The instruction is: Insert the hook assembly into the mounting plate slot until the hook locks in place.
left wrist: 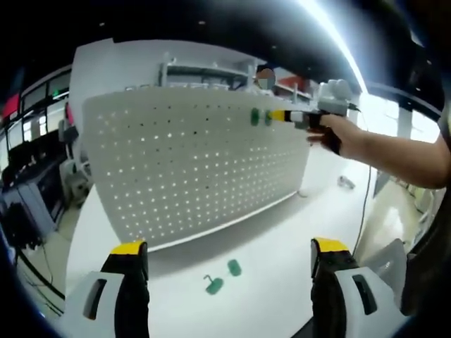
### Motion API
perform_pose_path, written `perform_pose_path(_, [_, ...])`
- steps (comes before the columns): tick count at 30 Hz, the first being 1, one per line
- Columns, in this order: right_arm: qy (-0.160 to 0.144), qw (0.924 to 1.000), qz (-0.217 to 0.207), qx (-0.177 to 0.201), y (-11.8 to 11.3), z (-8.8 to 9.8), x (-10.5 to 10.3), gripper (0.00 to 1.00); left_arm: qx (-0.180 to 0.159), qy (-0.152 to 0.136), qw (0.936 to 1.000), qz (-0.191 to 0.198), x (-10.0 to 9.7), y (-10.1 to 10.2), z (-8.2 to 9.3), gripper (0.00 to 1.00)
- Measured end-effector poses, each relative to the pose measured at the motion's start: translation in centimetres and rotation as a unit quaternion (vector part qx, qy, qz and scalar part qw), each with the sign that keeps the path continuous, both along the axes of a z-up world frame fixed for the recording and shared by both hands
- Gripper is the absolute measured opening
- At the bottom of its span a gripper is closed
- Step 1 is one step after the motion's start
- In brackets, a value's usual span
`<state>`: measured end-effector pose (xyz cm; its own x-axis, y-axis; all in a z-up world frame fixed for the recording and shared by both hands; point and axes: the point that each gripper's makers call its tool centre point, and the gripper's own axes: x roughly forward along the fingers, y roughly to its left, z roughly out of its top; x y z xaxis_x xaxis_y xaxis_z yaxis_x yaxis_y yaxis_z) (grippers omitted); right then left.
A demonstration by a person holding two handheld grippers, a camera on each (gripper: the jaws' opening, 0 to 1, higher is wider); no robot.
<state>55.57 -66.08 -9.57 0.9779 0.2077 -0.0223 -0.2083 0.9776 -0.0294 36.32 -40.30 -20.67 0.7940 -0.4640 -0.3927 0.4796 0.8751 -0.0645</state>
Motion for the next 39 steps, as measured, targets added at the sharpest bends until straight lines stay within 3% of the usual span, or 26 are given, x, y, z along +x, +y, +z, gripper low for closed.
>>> perform_pose_path(12, [0.024,0.9996,0.011,-0.004,-1.3,-1.5,-3.0,0.23,0.013,0.014,0.9998,0.002,-0.7,0.6,-0.7,1.00])
perform_pose_path(18, [0.052,0.9979,0.033,-0.019,-1.1,-4.1,-5.3,0.25,0.015,0.023,0.9996,-0.001,-1.3,0.5,-1.2,1.00])
perform_pose_path(21, [0.071,0.9962,0.051,0.003,-0.5,-5.4,-6.4,0.27,0.018,0.031,0.9994,-0.001,-1.6,0.5,-1.7,1.00])
perform_pose_path(26, [0.095,0.9923,0.074,-0.027,0.3,-7.7,-8.3,0.28,0.016,0.038,0.9992,-0.001,-2.2,0.6,-1.9,1.00])
perform_pose_path(34, [0.132,0.9860,0.098,-0.029,1.3,-10.8,-11.5,0.31,0.009,0.048,0.9987,0.017,-2.7,2.2,-2.7,1.00])
perform_pose_path(39, [0.157,0.9806,0.113,-0.031,2.2,-13.1,-14.0,0.31,0.013,0.064,0.9977,0.017,-3.3,2.7,-4.1,1.00])
